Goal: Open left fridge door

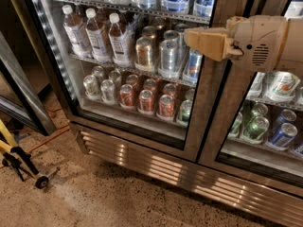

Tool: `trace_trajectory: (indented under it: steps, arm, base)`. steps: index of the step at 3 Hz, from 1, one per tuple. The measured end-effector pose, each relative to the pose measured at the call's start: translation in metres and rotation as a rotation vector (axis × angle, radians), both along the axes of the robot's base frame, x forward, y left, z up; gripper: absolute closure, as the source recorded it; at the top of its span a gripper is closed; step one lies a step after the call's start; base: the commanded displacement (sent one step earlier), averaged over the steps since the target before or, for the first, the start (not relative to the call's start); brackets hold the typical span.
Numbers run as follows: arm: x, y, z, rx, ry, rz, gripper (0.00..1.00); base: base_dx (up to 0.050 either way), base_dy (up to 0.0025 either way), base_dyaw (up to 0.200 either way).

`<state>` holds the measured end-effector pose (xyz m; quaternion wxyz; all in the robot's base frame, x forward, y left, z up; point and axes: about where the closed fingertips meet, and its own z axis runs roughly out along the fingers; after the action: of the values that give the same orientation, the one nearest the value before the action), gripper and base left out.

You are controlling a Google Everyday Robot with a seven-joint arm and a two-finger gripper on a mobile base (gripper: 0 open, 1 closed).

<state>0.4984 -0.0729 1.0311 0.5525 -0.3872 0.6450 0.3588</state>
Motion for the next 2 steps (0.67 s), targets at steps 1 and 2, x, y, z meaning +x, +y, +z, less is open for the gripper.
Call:
trace_trajectory:
  steps: [1, 2]
  arm:
    - [0.0, 0.0, 0.0, 0.0, 0.0, 0.0, 1.0]
    - [0.0, 0.0, 0.0, 0.0, 0.0, 0.0, 1.0]
  base:
    - [0.0, 0.0, 0.0]
    - [-0.043, 0.0, 0.0]
